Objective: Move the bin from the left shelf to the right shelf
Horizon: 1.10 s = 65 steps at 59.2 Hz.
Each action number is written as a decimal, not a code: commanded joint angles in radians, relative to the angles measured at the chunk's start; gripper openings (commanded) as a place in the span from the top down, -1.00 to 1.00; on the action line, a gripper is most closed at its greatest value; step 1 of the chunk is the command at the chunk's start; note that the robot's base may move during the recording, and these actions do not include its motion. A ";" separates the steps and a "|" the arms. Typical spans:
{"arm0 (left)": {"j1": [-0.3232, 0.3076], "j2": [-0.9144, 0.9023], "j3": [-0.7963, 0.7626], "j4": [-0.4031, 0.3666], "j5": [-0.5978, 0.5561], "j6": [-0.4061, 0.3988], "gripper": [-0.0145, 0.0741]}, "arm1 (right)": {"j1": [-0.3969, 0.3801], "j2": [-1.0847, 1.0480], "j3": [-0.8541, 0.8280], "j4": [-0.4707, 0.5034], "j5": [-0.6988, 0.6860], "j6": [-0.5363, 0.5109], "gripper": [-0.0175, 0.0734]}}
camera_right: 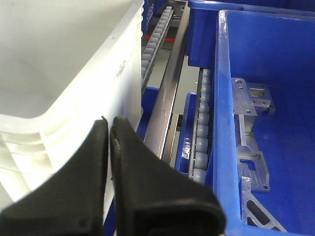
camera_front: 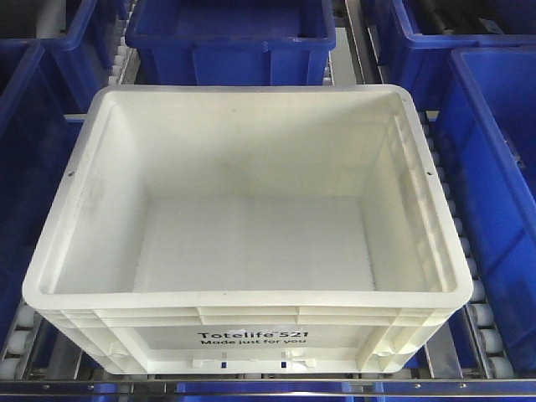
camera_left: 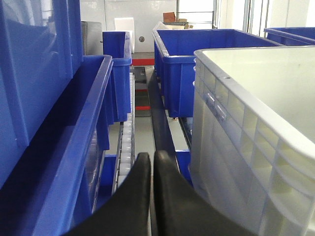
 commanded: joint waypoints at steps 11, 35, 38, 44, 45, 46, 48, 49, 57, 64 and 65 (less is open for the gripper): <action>-0.001 0.005 0.020 -0.002 -0.081 -0.010 0.69 | -0.027 0.012 -0.023 -0.015 -0.086 -0.011 0.63; -0.001 0.005 0.020 -0.002 -0.081 -0.010 0.69 | -0.386 0.012 0.145 0.112 -0.332 -0.015 0.63; -0.001 0.005 0.020 -0.002 -0.081 -0.010 0.69 | -0.400 0.012 0.178 0.133 -0.373 -0.020 0.63; -0.001 0.005 0.020 -0.002 -0.081 -0.010 0.69 | -0.415 0.012 0.221 0.187 -0.440 -0.080 0.63; -0.001 0.005 0.020 -0.002 -0.081 -0.010 0.69 | -0.417 0.012 0.226 0.191 -0.440 -0.098 0.63; -0.001 0.005 0.020 -0.002 -0.081 -0.010 0.69 | -0.417 0.012 0.232 0.197 -0.448 -0.115 0.63; -0.001 0.005 0.020 -0.002 -0.081 -0.010 0.69 | -0.417 0.012 0.237 0.202 -0.448 -0.140 0.63; -0.001 0.005 0.020 -0.002 -0.081 -0.010 0.69 | -0.417 0.012 0.240 0.204 -0.451 -0.152 0.63; -0.001 0.005 0.020 -0.002 -0.081 -0.010 0.69 | -0.417 0.012 0.243 0.204 -0.453 -0.176 0.63; -0.001 0.005 0.020 -0.002 -0.081 -0.010 0.69 | -0.417 0.012 0.243 0.204 -0.453 -0.176 0.63; -0.001 0.005 0.020 -0.002 -0.081 -0.010 0.69 | -0.417 0.012 0.243 0.204 -0.453 -0.176 0.63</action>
